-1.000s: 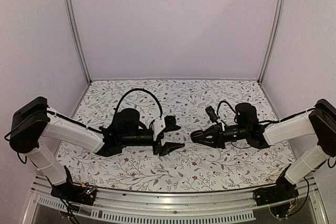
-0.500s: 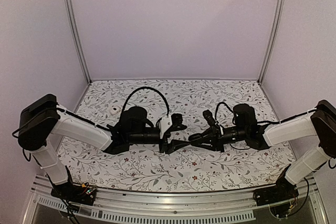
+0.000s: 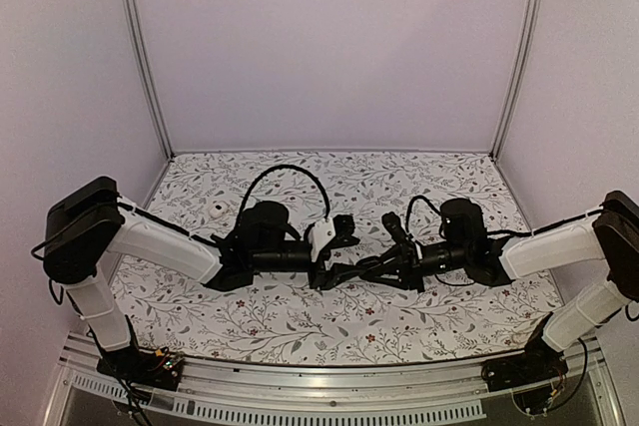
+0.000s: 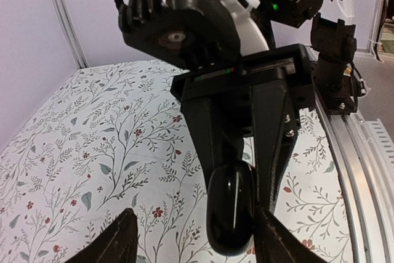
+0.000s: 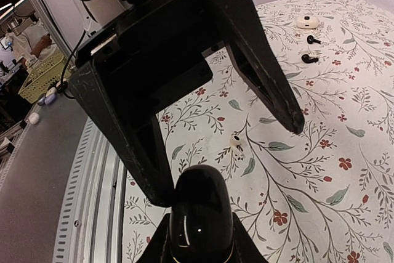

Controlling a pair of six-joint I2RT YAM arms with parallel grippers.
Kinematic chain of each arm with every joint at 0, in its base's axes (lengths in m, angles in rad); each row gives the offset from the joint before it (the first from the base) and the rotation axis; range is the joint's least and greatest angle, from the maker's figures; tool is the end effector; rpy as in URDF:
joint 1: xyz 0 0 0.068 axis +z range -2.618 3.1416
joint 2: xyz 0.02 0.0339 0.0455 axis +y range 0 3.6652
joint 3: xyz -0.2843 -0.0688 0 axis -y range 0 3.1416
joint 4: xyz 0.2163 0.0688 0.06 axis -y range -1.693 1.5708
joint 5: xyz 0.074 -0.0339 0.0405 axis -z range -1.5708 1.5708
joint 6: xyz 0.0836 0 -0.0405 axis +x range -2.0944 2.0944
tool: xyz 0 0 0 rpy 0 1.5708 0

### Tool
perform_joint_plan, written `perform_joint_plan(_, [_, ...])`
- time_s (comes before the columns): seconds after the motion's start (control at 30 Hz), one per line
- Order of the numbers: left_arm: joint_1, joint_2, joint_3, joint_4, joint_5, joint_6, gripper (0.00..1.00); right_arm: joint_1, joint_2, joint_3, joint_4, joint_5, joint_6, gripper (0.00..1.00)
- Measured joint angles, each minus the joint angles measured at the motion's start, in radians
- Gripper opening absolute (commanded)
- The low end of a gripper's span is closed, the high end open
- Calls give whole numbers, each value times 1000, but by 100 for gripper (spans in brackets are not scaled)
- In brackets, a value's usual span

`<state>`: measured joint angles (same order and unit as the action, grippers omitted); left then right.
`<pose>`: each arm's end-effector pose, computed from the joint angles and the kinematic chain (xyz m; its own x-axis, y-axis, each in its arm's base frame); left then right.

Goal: Insert the wireless bluetooth earbuds into the charging case
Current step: Open the charging case at the center of the board.

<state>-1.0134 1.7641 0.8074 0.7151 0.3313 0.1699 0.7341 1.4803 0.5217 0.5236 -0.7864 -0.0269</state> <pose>0.1869 -0.3512 0.2137 0.0392 0.2394 -0.9701 0.9770 0.1945 0.0875 0.1745 0.2371 0.1980 -0.2872 -0.2848 -0.9146 -0.9579 0.0868 0.2738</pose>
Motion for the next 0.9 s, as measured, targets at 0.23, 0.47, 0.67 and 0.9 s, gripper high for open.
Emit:
perform_joint_plan(0.23, [1, 2, 11, -6, -25, 5, 61, 4, 0, 10, -5, 20, -7, 0])
perform_joint_plan(0.47, [11, 2, 11, -7, -30, 0, 60, 5, 0, 10, -6, 45, -16, 0])
perform_joint_plan(0.67, [23, 1, 11, -6, -29, -7, 60, 5, 0, 10, -9, 63, -16, 0])
perform_joint_plan(0.9, [45, -5, 13, -3, -61, -10, 60, 15, 0, 10, -29, 47, -21, 0])
